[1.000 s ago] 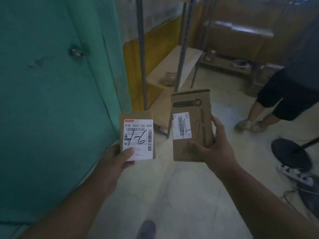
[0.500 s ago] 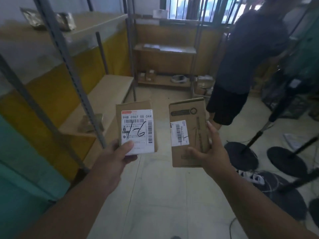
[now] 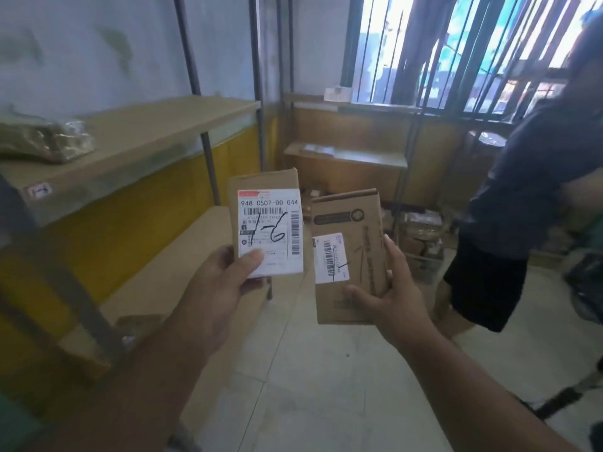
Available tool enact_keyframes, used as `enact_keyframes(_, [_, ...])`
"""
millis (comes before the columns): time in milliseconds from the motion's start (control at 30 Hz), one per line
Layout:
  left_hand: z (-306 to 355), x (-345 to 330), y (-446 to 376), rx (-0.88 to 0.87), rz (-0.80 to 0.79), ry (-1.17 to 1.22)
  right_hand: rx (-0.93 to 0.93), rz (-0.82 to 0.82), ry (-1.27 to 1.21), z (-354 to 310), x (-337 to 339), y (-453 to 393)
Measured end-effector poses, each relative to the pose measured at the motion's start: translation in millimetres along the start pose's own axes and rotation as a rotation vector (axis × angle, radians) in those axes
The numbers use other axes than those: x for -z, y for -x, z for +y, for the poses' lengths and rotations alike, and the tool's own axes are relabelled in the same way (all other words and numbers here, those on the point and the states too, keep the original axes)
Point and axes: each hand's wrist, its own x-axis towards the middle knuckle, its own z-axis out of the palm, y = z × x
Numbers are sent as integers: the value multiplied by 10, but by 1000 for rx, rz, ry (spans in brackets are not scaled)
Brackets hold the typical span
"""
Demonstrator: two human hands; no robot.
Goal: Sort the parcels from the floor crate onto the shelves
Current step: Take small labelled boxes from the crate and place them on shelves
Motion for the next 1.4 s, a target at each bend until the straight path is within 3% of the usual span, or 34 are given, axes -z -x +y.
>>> enact_keyframes(167, [180,-445,-736,-64,15,13,54,-19,-37,-99,299,-786])
enact_keyframes(333, [174,-692,-1392,-116,171,-53,141,-102,-77,-68,407,-1762])
enact_keyframes(600, [440,-860,-1657,-218,720,-148,333,-473,-113,-374,-24,-3119])
enact_keyframes(767, [928,-734,-1512,-274,935,-351,455,-652,-185,-922,-574,-3424])
enact_keyframes(1033, [1607,-252,-1709,-70,1178,-709,548,-751,-326,-1620,-1252,-3618])
enact_keyframes(1400, [2064,448,-2594,242,1275,-927,652,-911,-409,-2166,-1975,-4135])
